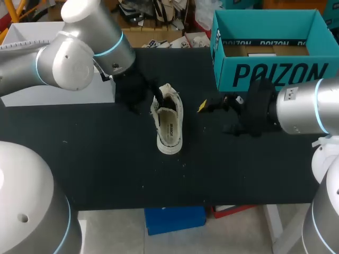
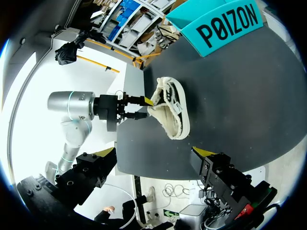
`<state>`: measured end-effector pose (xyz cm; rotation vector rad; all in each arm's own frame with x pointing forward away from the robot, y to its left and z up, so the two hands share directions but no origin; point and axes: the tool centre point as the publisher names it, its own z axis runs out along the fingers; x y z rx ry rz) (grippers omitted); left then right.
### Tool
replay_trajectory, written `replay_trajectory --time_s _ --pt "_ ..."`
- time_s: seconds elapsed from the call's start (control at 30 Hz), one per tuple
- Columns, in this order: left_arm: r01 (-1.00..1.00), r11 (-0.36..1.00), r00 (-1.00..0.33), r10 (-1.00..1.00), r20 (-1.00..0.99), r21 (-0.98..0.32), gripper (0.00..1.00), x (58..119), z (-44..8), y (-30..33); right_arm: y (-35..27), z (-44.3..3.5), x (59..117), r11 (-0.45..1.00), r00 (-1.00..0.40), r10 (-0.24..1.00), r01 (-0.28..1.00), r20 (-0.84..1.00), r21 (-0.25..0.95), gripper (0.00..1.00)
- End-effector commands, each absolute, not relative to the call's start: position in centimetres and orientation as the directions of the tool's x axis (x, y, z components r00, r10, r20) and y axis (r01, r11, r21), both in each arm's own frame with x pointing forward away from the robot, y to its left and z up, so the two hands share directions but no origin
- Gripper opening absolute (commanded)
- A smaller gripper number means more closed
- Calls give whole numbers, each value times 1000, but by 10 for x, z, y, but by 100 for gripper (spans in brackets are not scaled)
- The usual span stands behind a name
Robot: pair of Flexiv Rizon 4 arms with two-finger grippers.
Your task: Take the shoe out of the shoebox, open the shoe tongue, remove and reinsert the insole, then place the shoe into the shoebox
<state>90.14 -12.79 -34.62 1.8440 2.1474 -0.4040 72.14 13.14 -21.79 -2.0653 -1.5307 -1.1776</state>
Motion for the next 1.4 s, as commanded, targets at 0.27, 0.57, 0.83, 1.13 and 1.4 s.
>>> replay_trajectory --time_s 0.27,0.57,0.83,1.13,1.4 --pt "992 92 -122 890 -438 -90 100 902 -336 -126 132 -218 721 -380 91 645 899 759 215 100" --pt "992 92 -122 890 -438 -90 100 902 -336 -126 132 -218 721 -380 91 645 899 759 215 100" --pt "992 92 -122 890 -438 -90 100 902 -336 -126 132 -218 721 -380 91 645 899 759 215 100" --pt "999 6 -26 917 -398 -50 47 910 -351 -147 132 -218 721 -380 91 645 899 759 215 100" --pt "999 -43 44 933 -358 9 0 917 -342 -158 132 -218 721 -380 91 645 899 759 215 100"
